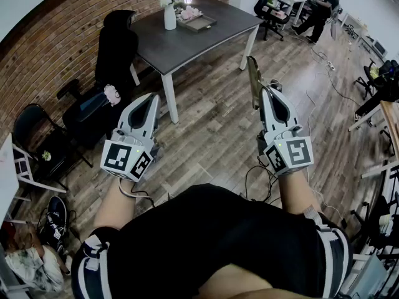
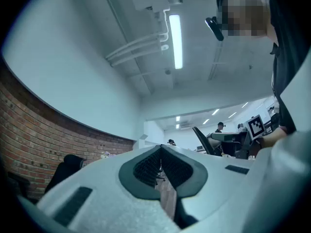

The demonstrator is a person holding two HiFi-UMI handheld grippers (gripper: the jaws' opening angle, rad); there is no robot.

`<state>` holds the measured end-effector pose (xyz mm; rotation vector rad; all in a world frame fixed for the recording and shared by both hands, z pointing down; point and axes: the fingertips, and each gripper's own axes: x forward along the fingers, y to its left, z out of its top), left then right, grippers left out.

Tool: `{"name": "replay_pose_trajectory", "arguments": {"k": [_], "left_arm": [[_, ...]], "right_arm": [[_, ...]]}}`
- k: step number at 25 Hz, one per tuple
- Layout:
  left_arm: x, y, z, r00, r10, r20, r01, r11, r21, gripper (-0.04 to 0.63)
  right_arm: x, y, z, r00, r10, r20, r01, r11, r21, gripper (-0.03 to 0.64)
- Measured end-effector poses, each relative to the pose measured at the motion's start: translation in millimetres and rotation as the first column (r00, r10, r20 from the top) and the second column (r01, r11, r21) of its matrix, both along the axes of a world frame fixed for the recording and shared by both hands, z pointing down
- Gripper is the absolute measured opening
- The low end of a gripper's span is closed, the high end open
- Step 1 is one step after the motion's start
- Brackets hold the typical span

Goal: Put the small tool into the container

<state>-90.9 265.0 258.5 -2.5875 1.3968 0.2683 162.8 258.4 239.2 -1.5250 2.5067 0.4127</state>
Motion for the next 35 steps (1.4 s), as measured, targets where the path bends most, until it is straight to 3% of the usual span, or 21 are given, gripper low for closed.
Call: {"name": "replay_pose_trajectory", "arguments": {"k": [15,35], "left_arm": [[11.3,3.1,12.6,0.999,0.037,0.012,-0.036,0.999,-0.023,0.009],[-33.9,30.3,22.6,0.999,0.048,-0.01,-0.048,0.998,-0.042,0.009]], "right_arm": [[9.3,11.0,16.6,1.0,0.027,0.016,-0.026,0.999,-0.031,0.005],[-38.6,41.6,21.1,1.0,0.026,0.002,-0.026,0.999,-0.048,0.005]]}}
